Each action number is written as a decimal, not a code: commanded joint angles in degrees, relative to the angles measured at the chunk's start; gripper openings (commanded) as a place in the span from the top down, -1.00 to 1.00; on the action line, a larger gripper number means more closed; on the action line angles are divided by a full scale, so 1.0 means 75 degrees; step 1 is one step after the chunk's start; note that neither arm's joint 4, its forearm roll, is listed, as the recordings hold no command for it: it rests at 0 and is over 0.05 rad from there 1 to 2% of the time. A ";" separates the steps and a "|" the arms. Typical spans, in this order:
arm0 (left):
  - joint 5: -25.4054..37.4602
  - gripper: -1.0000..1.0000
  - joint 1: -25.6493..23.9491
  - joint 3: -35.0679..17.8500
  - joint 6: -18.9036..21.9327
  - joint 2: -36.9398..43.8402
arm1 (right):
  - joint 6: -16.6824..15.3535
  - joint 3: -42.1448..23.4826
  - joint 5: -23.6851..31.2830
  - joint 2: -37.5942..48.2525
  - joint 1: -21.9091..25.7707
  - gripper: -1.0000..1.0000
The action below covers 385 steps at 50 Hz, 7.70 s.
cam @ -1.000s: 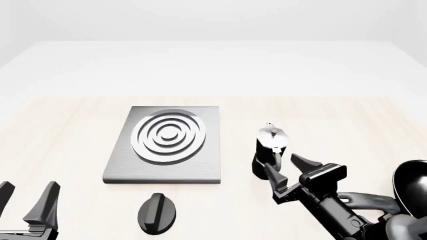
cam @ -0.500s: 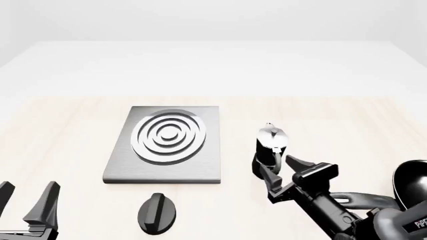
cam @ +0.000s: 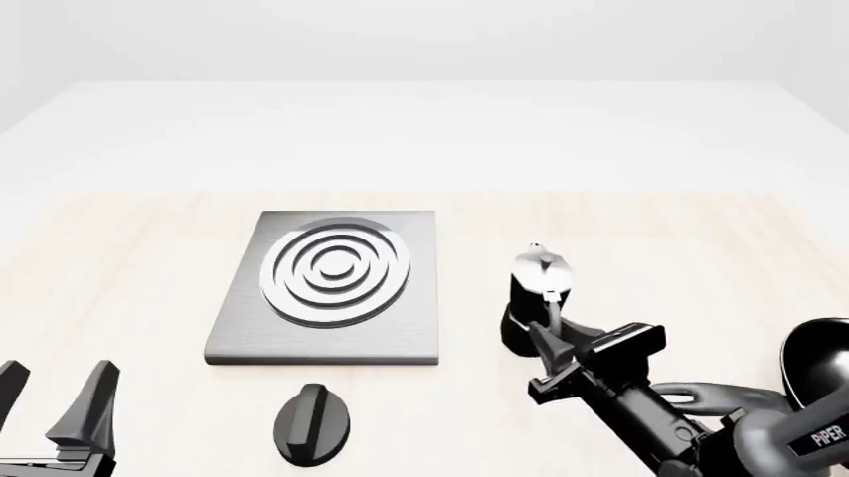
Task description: Put the moka pot on the stove.
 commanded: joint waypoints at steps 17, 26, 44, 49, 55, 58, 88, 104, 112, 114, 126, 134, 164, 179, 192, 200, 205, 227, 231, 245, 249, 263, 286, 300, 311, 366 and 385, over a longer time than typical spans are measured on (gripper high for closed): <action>0.0000 -1.00 0.0000 0.0000 0.0000 0.0000 | -0.0895 0.0699 0.0001 -0.1628 0.0206 1.00; 0.0000 -1.00 0.0000 0.0000 0.0000 0.0000 | -0.1236 0.0913 0.0001 -0.2307 0.0208 1.00; 0.0000 -1.00 0.0000 0.0000 0.0000 0.0000 | -0.1359 0.0814 0.0002 -0.2608 0.0361 1.00; 0.0000 -1.00 0.0000 0.0000 0.0000 0.0000 | -0.1328 0.0779 0.0004 -0.2666 0.0403 1.00; 0.0000 -1.00 0.0000 0.0000 0.0000 0.0000 | -0.1279 0.0668 0.0009 -0.2676 0.0453 1.00; 0.0000 -1.00 0.0000 0.0000 0.0000 0.0000 | -0.1275 0.0651 0.0019 -0.2727 0.0459 1.00; 0.0000 -1.00 0.0000 0.0000 0.0000 0.0000 | -0.0977 0.0123 0.0990 -0.3419 0.0837 1.00; 0.0000 -1.00 0.0000 0.0000 0.0000 0.0000 | -0.0952 -0.0188 0.1480 -0.3706 0.0923 1.00; 0.0000 -1.00 0.0000 0.0000 0.0000 0.0000 | -0.0936 -0.0499 0.1596 -0.3484 0.0989 1.00; 0.0000 -1.00 0.0000 0.0000 0.0000 0.0000 | -0.0945 -0.0632 0.1727 -0.3462 0.1006 1.00; 0.0000 -1.00 0.0000 0.0000 0.0000 0.0000 | -0.0997 -0.1171 0.2038 -0.3257 0.1083 1.00; 0.0000 -1.00 0.0000 0.0000 0.0000 0.0000 | -0.1002 -0.1338 0.2006 -0.3067 0.1069 1.00; 0.0000 -1.00 0.0000 0.0000 0.0000 0.0000 | -0.0933 -0.2358 0.2289 -0.2315 0.1236 1.00; 0.0000 -1.00 0.0000 0.0000 0.0000 0.0000 | -0.0868 -0.2798 0.2266 -0.1837 0.1353 1.00; 0.0000 -1.00 0.0000 0.0000 0.0000 0.0000 | -0.0790 -0.3274 0.2306 -0.1293 0.1538 1.00; 0.0000 -1.00 0.0000 0.0000 0.0000 0.0000 | -0.0715 -0.3471 0.2250 -0.1063 0.1575 1.00; 0.0000 -1.00 0.0000 0.0000 0.0000 0.0000 | -0.0631 -0.3603 0.2236 -0.0915 0.1571 1.00; 0.0000 -1.00 0.0000 0.0000 0.0000 0.0000 | -0.0613 -0.4266 0.2268 -0.0378 0.1834 1.00; 0.0000 -1.00 0.0000 0.0000 0.0000 0.0000 | -0.0601 -0.4368 0.2265 -0.0268 0.1858 1.00; 0.0000 -1.00 0.0000 0.0000 0.0000 0.0000 | -0.0602 -0.4773 0.2268 0.0094 0.1897 1.00; 0.0000 -1.00 0.0000 0.0000 0.0000 0.0000 | -0.0605 -0.4874 0.2279 0.0175 0.1925 1.00; 0.0000 -1.00 0.0000 0.0000 0.0000 0.0000 | -0.0552 -0.5230 0.2279 0.0604 0.1943 1.00; 0.0000 -1.00 0.0000 0.0000 0.0000 0.0000 | -0.0443 -0.5875 0.2304 0.1093 0.2050 1.00; 0.0000 -1.00 0.0000 0.0000 0.0000 0.0000 | -0.0444 -0.6233 0.2339 0.1471 0.2080 1.00; 0.0000 -1.00 0.0000 0.0000 0.0000 0.0000 | -0.0410 -0.6528 0.2380 0.1780 0.2124 1.00; 0.0000 -1.00 0.0000 0.0000 0.0000 0.0000 | -0.0479 -0.7425 0.2574 0.2926 0.2287 1.00; 0.0000 -1.00 0.0000 0.0000 0.0000 0.0000 | -0.0423 -0.7519 0.2710 0.3087 0.2272 1.00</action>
